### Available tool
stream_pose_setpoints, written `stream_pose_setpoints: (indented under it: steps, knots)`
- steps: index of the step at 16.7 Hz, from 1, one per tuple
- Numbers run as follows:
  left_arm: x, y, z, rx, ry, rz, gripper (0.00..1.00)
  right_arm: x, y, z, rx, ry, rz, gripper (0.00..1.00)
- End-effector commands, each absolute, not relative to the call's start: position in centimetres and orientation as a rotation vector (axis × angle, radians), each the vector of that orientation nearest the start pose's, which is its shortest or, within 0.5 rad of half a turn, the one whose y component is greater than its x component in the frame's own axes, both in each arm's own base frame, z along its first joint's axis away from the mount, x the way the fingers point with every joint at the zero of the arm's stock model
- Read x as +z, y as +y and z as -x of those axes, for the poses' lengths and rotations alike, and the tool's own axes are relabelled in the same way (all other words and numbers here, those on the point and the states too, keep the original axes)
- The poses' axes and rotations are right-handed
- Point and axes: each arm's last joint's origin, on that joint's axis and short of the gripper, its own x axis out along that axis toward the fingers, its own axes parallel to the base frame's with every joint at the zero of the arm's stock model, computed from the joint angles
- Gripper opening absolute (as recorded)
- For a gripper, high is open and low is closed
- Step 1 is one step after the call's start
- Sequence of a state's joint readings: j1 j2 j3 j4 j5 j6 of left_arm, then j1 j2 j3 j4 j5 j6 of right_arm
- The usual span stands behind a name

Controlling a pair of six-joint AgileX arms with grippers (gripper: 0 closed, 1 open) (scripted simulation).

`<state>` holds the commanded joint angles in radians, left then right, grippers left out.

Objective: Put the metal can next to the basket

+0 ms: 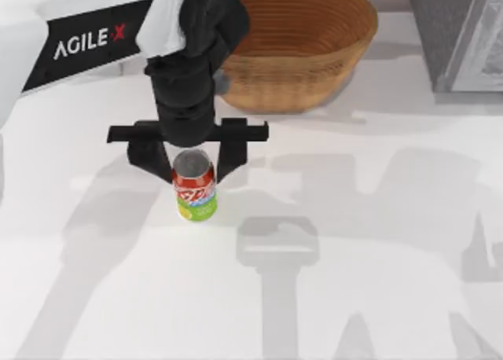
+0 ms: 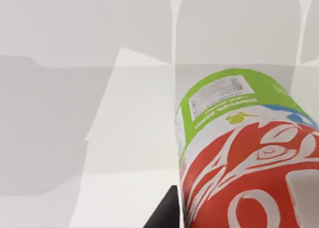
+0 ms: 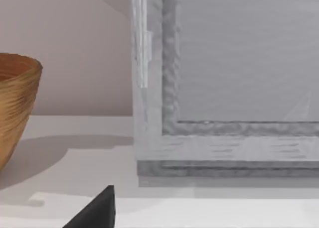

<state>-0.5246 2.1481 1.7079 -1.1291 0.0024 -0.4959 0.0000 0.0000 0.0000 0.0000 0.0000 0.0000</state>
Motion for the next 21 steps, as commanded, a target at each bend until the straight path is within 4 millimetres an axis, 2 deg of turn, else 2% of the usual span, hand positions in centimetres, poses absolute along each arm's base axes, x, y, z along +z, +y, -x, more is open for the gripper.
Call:
stream_pose_setpoints:
  steps: [3,4,13,21]
  knots:
    - [17.2,-20.5,-36.3,-0.016,1.569,-0.015,0.98,16.0,-0.1,-10.6,0.000,0.000,0.000,1.00]
    - [17.2,-20.5,-36.3,-0.016,1.569,-0.015,1.00,16.0,-0.1,-10.6,0.000,0.000,0.000,1.00]
    - [17.3,-20.5,-36.4,-0.015,1.569,-0.014,1.00,16.0,-0.1,-10.6,0.000,0.000,0.000,1.00]
    - [21.2,-20.5,-36.4,-0.015,1.569,-0.014,1.00,16.0,-0.1,-10.6,0.000,0.000,0.000,1.00]
